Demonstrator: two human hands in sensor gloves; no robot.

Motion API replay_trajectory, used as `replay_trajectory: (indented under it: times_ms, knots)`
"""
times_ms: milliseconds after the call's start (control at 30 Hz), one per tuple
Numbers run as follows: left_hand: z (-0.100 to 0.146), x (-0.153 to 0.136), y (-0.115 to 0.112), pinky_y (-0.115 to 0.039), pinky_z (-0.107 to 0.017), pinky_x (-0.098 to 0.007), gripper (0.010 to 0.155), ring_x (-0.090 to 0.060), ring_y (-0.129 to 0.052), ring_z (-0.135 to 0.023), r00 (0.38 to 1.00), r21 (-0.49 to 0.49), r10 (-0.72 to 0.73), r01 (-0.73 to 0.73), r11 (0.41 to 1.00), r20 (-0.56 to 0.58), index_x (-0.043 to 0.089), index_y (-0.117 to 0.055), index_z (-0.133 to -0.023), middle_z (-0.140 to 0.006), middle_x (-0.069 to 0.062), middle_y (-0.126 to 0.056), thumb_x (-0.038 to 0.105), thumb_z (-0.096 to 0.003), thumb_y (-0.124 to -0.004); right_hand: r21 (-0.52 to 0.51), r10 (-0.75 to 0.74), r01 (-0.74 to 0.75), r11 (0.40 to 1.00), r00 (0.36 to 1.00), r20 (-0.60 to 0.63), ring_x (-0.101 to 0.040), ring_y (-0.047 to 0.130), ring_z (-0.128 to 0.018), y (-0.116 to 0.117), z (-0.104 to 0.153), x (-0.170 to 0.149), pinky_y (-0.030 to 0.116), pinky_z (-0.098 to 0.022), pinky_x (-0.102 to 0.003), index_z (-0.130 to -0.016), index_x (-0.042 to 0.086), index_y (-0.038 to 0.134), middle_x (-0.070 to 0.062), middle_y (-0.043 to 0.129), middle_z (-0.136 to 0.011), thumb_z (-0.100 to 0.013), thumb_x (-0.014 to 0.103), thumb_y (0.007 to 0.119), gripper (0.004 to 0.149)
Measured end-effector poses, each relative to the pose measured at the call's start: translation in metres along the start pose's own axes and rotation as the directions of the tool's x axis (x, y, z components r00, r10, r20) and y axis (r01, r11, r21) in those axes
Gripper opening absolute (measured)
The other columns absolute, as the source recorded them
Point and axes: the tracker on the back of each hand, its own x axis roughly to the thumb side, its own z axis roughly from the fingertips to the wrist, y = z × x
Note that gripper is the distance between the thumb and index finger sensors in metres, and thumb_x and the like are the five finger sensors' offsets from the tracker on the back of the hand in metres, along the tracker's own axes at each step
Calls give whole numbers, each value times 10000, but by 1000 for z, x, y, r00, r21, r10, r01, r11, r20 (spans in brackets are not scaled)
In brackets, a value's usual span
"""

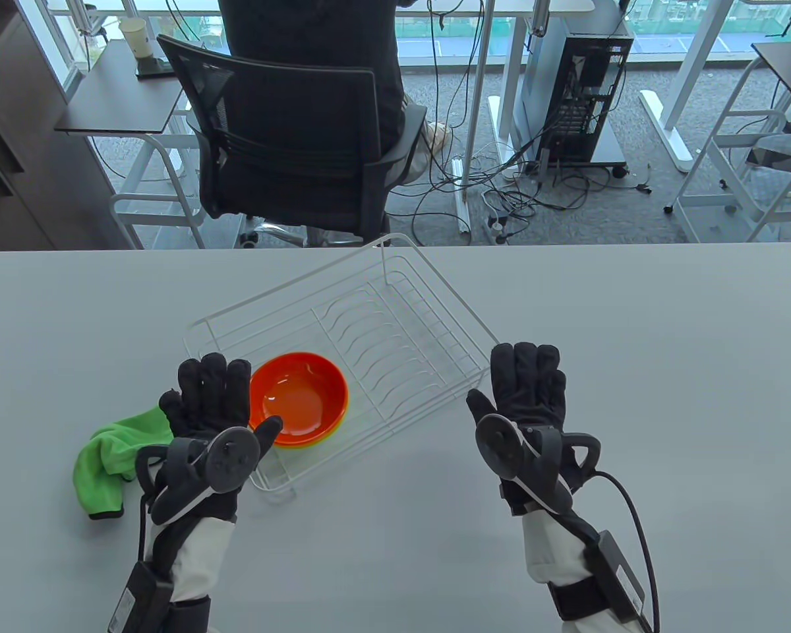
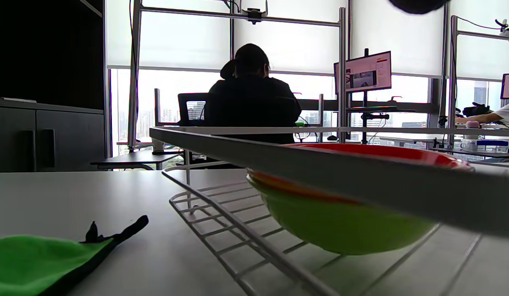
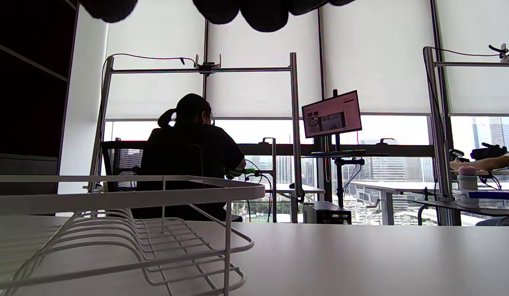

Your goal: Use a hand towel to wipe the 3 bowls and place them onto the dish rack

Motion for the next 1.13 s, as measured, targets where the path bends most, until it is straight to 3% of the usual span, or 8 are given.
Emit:
replay_trajectory:
  times_ms: [167,400,667,1133]
  knots:
    - [0,0,-4,-266,-697,-782,878,-551,-77,-1098,1000,-27,-7,7,1000,8,141,-126,-1147,-1197,-264,-91,600,-553,-580,19,90,-92,996,993,74,-421,189,-1076,8,8,4,255,-753,-573,-1128,224,333,-118,299,-1172,-474,611,578,799]
    - [-1,3,-7,-260,-689,-783,872,-557,-71,-1086,999,-40,-31,32,999,4,128,-125,-1143,-1188,-274,-89,581,-558,-588,56,155,-161,985,982,107,-409,181,-1080,22,11,2,235,-751,-577,-1126,229,322,-107,288,-1174,-469,618,570,803]
    - [-2,3,-8,-254,-687,-784,871,-556,-65,-1084,999,-31,-38,38,999,9,129,-126,-1143,-1187,-273,-84,581,-558,-586,102,111,-117,988,992,60,-405,186,-1082,29,6,-7,232,-751,-574,-1125,227,325,-107,294,-1174,-468,616,572,803]
    - [0,7,-9,-255,-681,-788,872,-558,-62,-1078,998,-53,-52,53,997,22,123,-130,-1142,-1183,-275,-81,578,-558,-590,123,121,-128,984,991,59,-409,195,-1080,29,7,-6,239,-750,-572,-1124,221,329,-111,303,-1171,-471,610,577,800]
